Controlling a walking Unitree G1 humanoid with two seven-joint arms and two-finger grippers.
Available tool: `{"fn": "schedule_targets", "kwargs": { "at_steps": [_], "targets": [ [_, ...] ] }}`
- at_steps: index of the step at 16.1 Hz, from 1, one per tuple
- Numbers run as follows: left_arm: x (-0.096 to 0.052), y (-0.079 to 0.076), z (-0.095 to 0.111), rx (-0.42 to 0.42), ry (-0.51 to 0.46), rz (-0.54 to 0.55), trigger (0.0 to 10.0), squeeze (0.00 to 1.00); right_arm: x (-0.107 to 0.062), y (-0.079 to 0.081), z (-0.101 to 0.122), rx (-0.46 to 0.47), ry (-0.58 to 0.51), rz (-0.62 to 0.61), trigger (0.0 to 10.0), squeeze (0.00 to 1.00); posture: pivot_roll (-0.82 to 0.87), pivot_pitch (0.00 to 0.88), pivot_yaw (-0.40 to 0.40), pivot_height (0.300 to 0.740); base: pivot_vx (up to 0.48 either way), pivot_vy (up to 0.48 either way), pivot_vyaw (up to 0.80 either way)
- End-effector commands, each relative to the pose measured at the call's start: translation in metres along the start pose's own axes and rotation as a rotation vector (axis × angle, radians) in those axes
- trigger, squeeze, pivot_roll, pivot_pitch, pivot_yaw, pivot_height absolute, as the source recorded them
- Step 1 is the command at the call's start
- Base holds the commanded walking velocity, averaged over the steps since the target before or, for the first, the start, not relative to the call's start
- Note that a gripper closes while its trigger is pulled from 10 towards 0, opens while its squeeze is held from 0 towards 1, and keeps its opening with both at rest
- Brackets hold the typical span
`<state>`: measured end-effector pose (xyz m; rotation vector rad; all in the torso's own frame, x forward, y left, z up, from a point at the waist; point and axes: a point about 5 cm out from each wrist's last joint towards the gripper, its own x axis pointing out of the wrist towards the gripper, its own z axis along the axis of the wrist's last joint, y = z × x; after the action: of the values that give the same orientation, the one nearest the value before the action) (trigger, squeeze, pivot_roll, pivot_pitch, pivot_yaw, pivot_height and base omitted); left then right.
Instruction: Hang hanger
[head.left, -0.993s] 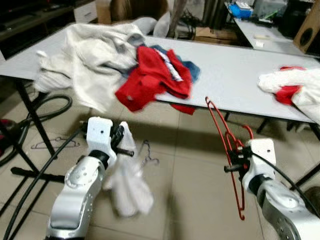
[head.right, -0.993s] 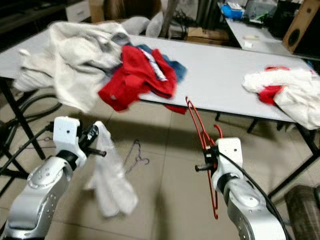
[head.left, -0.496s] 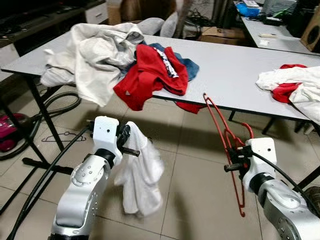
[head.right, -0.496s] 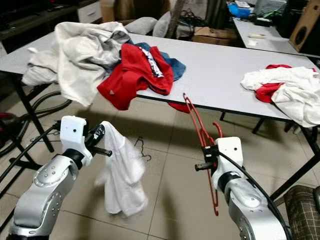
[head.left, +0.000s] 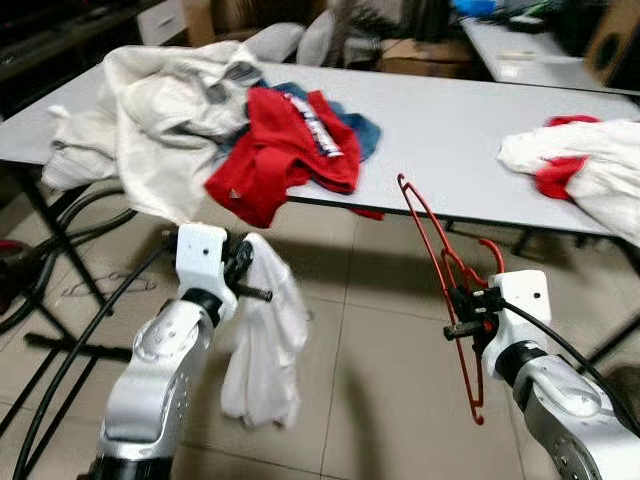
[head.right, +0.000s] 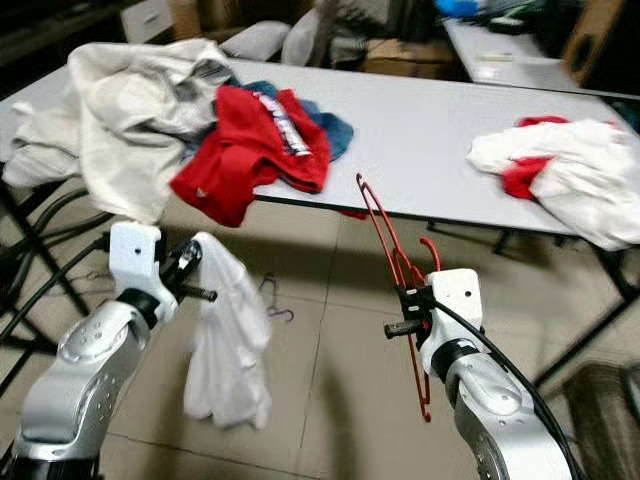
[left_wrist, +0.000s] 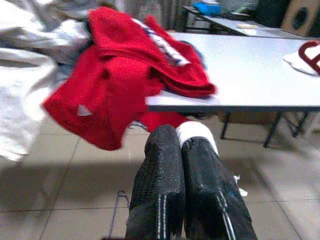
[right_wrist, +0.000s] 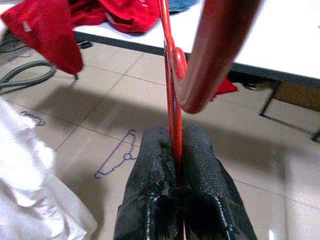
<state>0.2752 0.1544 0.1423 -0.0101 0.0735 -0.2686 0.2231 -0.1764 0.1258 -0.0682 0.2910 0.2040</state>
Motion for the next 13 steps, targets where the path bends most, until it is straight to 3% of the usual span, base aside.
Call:
{"fn": "schedule_targets", "kwargs": {
  "at_steps": [1,6,8,9,10,13],
  "targets": [
    [0.000,0.004,0.004,0.008,-0.019,0.005,10.0,0.00,0.001,0.002,0.008,-0.005,-0.041,0.019,10.0,0.00,-0.04,0.000,-0.011,0.740,0.368,0.000,0.00],
    [0.007,0.008,0.012,0.026,-0.041,-0.006,10.0,0.00,0.002,0.000,0.015,-0.013,-0.077,0.053,10.0,0.00,-0.03,0.000,-0.016,0.740,0.370,0.000,-0.57],
    [0.026,0.012,0.038,0.063,-0.107,-0.054,10.0,0.00,-0.010,-0.011,0.030,-0.075,-0.128,0.240,10.0,0.00,-0.03,0.000,-0.014,0.740,0.368,0.000,0.00],
    [0.028,0.013,0.042,0.065,-0.116,-0.059,10.0,0.00,-0.013,-0.011,0.032,-0.098,-0.130,0.283,10.0,0.00,-0.03,0.000,-0.014,0.740,0.368,0.000,0.00],
    [0.037,0.015,0.054,0.073,-0.143,-0.076,10.0,0.00,-0.026,-0.014,0.037,-0.144,-0.119,0.406,10.0,0.00,-0.03,0.000,-0.011,0.740,0.368,0.000,0.00],
    [0.057,0.018,0.079,0.112,-0.187,-0.113,10.0,0.00,-0.048,-0.026,0.049,-0.209,-0.082,0.568,10.0,0.00,-0.04,0.000,-0.006,0.740,0.370,0.000,0.00]
  ]
}}
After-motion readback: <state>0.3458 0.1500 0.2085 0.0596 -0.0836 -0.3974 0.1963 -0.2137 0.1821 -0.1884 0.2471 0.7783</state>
